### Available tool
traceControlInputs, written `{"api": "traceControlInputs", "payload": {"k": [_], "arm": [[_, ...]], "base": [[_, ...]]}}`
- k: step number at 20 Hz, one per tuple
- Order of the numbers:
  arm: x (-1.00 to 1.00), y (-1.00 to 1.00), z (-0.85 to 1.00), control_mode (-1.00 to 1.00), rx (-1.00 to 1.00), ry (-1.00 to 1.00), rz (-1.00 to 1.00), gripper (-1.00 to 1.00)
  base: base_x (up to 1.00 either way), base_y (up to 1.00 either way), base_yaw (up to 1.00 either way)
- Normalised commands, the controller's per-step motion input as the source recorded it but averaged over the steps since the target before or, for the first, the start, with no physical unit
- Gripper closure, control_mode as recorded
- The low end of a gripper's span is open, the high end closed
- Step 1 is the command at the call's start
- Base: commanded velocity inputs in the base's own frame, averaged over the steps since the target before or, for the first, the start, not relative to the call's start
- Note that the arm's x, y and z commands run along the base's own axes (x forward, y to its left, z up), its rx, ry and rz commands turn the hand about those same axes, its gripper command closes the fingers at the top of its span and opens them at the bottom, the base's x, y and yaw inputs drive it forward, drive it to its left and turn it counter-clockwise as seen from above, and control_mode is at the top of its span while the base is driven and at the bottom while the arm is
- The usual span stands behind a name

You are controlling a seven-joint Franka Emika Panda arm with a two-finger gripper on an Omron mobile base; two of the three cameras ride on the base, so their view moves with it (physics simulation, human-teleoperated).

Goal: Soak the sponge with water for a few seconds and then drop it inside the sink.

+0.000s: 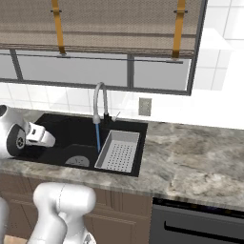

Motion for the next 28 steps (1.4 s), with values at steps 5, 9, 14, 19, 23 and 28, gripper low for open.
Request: {"api": "traceControlInputs", "payload": {"k": [5,9,14,19,23,28], "arm": [[0.33,0.53,-0.09,-1.00,0.00,0.00,0.00,-1.00],[0.54,0.38,-0.11,-1.00,0.00,0.01,0.00,-1.00],[0.73,0.32,-0.10,-1.00,0.00,0.08,0.00,-1.00],[0.97,0.17,-0.02,-1.00,0.00,0.16,0.00,-1.00],[0.82,0.08,0.00,-1.00,0.02,0.22,0.00,-1.00],[0.46,0.06,0.00,-1.00,0.02,0.25,0.00,-1.00]], "base": [[0.00,0.00,0.00],[0.00,0.00,0.00],[0.00,0.00,0.00],[0.00,0.00,0.00],[0.00,0.00,0.00],[0.00,0.00,0.00]]}}
